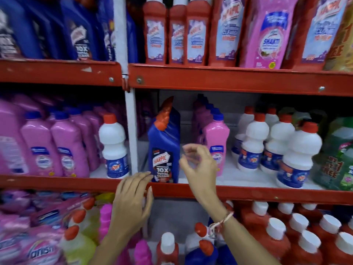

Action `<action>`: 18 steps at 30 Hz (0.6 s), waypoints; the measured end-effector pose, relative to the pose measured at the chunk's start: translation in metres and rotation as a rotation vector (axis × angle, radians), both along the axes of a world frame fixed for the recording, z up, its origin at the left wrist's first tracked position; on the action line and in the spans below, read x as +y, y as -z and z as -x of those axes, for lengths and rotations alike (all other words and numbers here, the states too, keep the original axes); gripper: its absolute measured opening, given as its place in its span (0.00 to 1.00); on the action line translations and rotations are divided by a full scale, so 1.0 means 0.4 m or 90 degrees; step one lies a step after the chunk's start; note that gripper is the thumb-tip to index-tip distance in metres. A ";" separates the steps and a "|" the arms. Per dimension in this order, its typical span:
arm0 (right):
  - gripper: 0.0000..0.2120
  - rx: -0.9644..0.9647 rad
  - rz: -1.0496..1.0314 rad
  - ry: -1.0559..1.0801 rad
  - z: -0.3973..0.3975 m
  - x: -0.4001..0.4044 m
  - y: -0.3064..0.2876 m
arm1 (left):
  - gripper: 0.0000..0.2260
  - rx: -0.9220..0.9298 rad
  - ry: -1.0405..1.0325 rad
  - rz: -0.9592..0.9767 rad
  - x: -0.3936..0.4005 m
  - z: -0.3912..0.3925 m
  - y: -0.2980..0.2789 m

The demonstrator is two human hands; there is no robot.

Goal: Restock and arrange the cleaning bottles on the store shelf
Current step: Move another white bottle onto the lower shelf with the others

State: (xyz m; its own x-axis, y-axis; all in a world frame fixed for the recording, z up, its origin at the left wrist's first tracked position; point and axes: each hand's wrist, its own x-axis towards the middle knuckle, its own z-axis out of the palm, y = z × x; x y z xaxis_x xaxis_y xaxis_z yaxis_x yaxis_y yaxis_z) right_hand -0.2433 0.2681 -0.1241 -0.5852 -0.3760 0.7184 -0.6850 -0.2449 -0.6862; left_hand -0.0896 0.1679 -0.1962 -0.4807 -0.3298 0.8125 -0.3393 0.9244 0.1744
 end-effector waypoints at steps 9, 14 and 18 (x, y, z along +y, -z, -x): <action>0.14 -0.023 -0.066 -0.114 -0.195 -0.183 0.012 | 0.16 0.026 -0.128 -0.044 -0.176 -0.194 0.041; 0.23 0.010 -0.113 -0.077 -0.298 -0.259 0.019 | 0.19 -0.030 -0.156 -0.063 -0.252 -0.240 0.065; 0.34 0.007 -0.215 0.003 -0.343 -0.316 0.034 | 0.21 -0.086 -0.145 -0.068 -0.279 -0.262 0.083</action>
